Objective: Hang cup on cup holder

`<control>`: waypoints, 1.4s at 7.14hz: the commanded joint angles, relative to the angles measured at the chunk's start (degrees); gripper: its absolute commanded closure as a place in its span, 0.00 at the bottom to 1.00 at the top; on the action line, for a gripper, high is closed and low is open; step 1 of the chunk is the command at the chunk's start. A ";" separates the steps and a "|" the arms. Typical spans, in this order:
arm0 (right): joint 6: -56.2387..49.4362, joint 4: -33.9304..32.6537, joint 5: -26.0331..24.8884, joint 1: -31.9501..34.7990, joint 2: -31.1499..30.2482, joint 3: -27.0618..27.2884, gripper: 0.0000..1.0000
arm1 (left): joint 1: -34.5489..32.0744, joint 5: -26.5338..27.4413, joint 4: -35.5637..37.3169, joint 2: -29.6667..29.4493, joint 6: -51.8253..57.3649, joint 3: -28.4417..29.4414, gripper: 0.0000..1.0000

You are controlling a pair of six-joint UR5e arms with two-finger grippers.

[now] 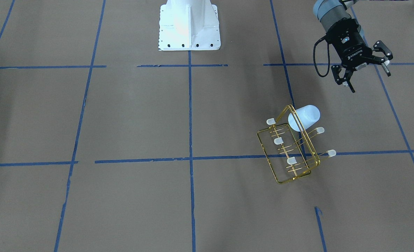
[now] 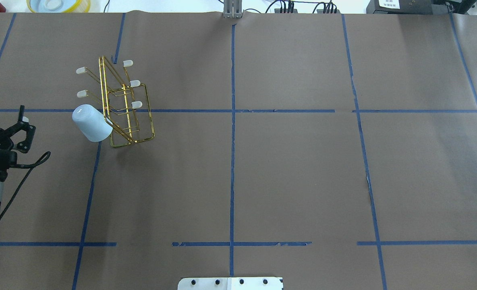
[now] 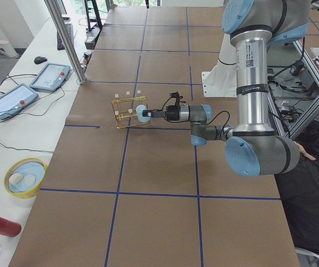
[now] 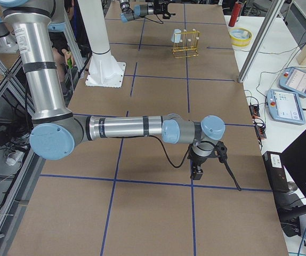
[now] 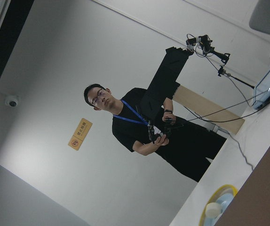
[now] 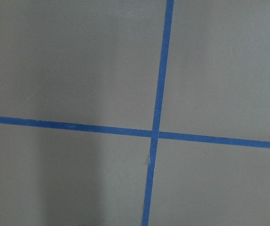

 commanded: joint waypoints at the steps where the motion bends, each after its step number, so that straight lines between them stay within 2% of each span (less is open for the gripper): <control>1: 0.00 0.00 0.00 0.00 0.00 0.00 0.00 | -0.48 -11.21 -5.41 1.25 -20.98 -1.35 0.00; 3: 0.00 0.00 0.00 0.00 0.00 0.00 0.00 | -0.66 -18.68 -4.99 4.05 -33.08 -1.44 0.00; 6: 0.00 0.00 0.00 0.00 0.00 0.00 0.00 | -2.05 -29.50 -2.53 8.10 -33.48 -1.44 0.00; 7: 0.00 0.00 0.00 0.00 0.00 0.00 0.00 | -6.15 -37.72 -1.22 8.11 -33.39 -1.44 0.00; 9: 0.00 0.00 0.00 0.00 0.00 0.00 0.00 | -18.78 -65.52 0.62 7.32 -33.30 -1.44 0.00; 10: 0.00 0.00 0.00 0.00 0.00 0.00 0.00 | -24.07 -75.41 4.99 7.23 -33.21 -1.27 0.00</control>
